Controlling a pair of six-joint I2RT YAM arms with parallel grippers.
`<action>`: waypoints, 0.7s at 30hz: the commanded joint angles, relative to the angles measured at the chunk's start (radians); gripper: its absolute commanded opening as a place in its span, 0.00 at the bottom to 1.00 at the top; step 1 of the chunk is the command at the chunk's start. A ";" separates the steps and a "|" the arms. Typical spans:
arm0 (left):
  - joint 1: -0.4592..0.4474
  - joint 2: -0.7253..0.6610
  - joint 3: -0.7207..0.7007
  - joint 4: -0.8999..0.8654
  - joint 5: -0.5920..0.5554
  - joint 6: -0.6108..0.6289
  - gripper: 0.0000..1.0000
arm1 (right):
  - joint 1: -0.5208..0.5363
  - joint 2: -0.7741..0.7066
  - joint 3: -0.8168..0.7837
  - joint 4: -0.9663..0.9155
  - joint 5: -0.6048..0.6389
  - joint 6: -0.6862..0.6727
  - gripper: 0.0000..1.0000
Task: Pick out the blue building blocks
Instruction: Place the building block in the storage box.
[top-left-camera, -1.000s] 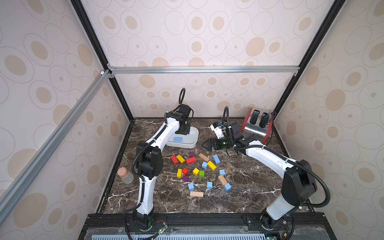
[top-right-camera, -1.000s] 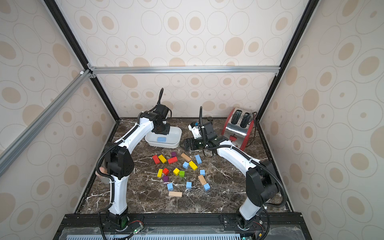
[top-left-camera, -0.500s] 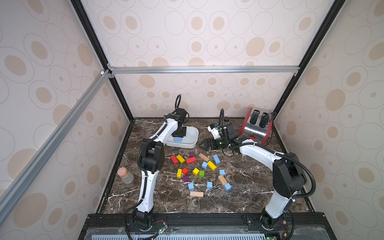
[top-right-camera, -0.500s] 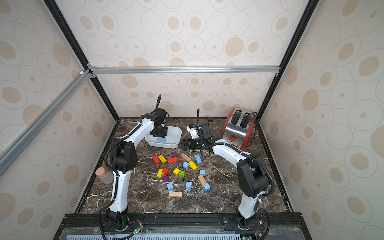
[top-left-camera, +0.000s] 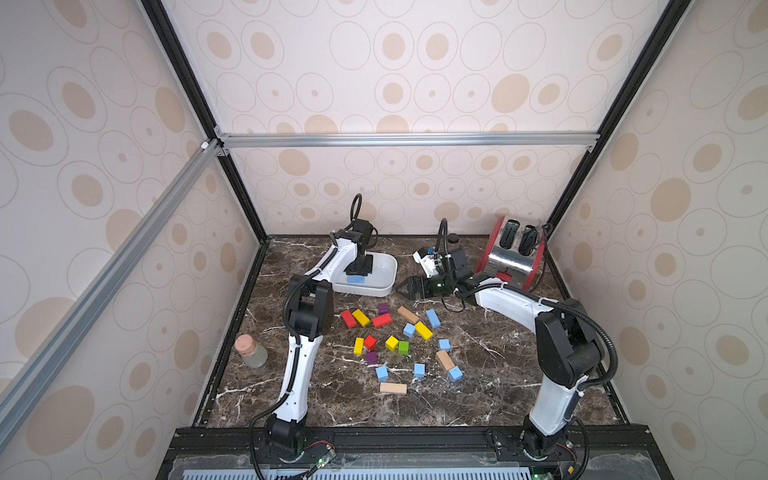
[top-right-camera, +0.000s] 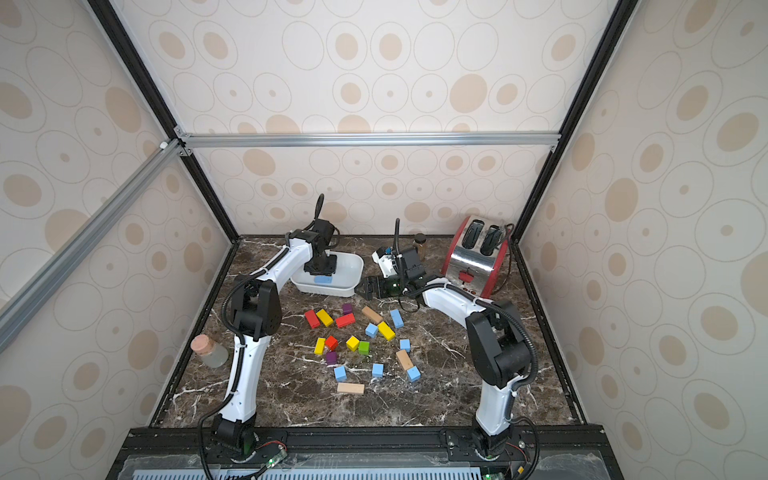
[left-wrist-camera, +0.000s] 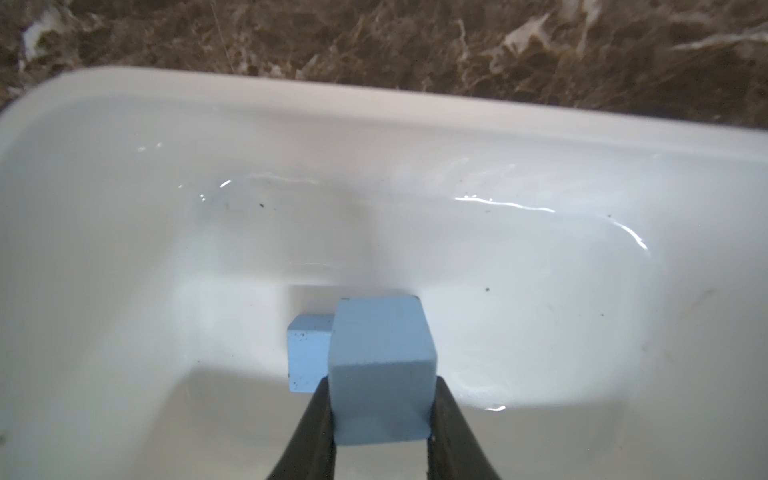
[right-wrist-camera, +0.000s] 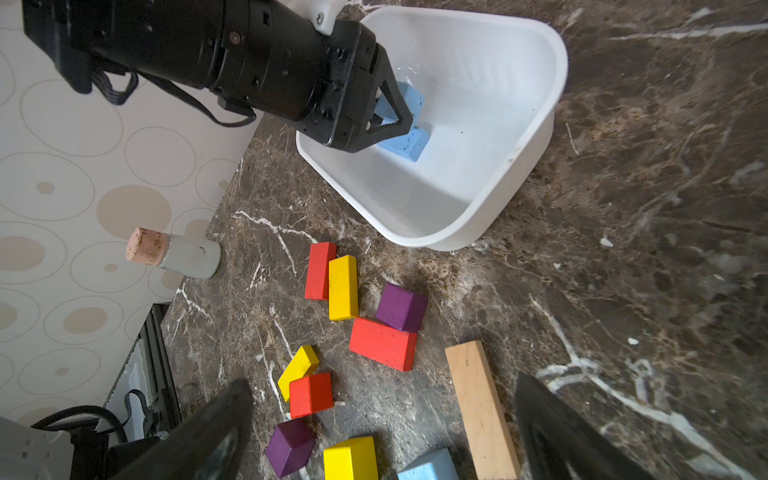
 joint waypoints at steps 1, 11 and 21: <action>0.006 0.027 0.029 -0.019 -0.022 -0.010 0.00 | -0.003 0.016 -0.002 0.020 -0.035 0.005 1.00; 0.010 0.072 0.050 -0.013 -0.018 -0.017 0.11 | -0.004 0.015 0.002 0.018 -0.036 -0.001 1.00; 0.011 0.062 0.037 -0.018 -0.003 -0.025 0.42 | -0.004 -0.003 -0.005 0.013 -0.035 -0.010 1.00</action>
